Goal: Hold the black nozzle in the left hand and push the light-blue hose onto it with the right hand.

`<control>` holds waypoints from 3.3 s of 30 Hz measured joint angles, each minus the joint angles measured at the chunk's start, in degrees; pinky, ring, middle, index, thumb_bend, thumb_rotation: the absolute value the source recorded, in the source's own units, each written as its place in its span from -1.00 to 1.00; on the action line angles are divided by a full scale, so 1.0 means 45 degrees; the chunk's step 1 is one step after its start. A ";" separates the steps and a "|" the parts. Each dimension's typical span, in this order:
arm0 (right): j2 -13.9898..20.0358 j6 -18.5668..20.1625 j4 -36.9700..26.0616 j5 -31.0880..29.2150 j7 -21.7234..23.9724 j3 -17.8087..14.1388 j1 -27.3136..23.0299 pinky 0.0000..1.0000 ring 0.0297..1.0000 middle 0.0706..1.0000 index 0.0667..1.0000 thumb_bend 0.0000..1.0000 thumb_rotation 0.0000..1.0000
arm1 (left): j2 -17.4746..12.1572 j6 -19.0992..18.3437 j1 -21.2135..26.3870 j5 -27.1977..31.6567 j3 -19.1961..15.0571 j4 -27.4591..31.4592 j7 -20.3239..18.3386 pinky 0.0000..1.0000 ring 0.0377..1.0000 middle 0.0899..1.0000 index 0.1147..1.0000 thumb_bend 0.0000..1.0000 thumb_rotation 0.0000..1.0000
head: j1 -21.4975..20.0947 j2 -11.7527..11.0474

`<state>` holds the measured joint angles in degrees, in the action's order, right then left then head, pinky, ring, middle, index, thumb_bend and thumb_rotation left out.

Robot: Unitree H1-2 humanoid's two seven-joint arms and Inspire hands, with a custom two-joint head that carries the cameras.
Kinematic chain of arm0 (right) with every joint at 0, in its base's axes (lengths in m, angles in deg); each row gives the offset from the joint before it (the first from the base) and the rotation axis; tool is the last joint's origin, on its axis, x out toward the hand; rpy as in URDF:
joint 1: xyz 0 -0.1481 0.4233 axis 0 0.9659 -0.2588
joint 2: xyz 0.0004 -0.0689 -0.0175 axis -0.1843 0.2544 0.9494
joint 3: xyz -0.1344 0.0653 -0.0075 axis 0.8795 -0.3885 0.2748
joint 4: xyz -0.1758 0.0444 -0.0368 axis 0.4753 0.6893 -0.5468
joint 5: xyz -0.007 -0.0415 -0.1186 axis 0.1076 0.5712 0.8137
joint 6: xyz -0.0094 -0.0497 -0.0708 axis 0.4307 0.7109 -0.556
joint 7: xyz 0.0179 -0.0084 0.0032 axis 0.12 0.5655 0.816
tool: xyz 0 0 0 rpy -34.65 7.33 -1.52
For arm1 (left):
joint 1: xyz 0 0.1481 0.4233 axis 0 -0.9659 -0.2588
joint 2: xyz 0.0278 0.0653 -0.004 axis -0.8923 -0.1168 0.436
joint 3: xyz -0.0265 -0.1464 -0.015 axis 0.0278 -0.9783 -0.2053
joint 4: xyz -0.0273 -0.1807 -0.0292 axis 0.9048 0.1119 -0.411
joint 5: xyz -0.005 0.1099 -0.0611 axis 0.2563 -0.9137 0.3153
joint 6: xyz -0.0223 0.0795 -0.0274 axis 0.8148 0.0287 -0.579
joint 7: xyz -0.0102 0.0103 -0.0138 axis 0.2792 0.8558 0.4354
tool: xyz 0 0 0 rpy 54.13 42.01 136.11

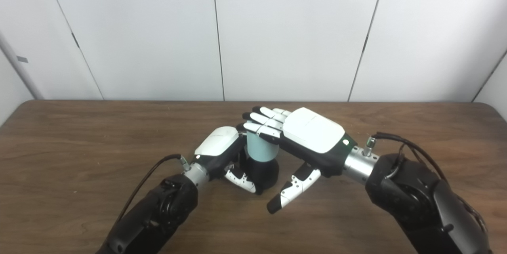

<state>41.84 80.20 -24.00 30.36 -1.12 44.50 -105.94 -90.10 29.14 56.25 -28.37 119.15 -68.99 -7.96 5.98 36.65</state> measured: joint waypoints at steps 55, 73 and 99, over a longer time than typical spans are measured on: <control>-0.0837 0.2475 -0.0640 0.1625 0.0494 0.0413 -0.0296 0.76 0.83 0.83 0.77 0.32 0.47 | -0.0110 0.0014 0.0009 -0.0012 -0.0114 0.0184 -0.0515 -0.21 -0.20 -0.15 -0.18 0.05 -1.00 | -0.0098 0.0313; -0.0565 -0.0132 -0.0467 0.0456 -0.1152 -0.0174 0.0749 0.76 0.78 0.73 0.64 0.20 0.52 | -0.0116 0.0146 0.0017 -0.0002 -0.0134 0.0224 -0.0475 -0.29 -0.27 -0.14 -0.19 0.05 -1.00 | -0.0117 0.0332; -0.0807 0.0342 -0.0031 0.1534 -0.0554 0.0690 -0.0061 0.79 0.84 0.80 0.71 0.28 0.54 | -0.0127 0.0062 0.0011 -0.0010 -0.0164 0.0248 -0.0694 -0.29 -0.27 -0.14 -0.20 0.05 -1.00 | -0.0078 0.0488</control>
<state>38.21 81.74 -24.14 37.26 -3.61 47.60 -106.22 -90.67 29.42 56.30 -28.42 118.41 -67.88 -11.08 5.63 38.85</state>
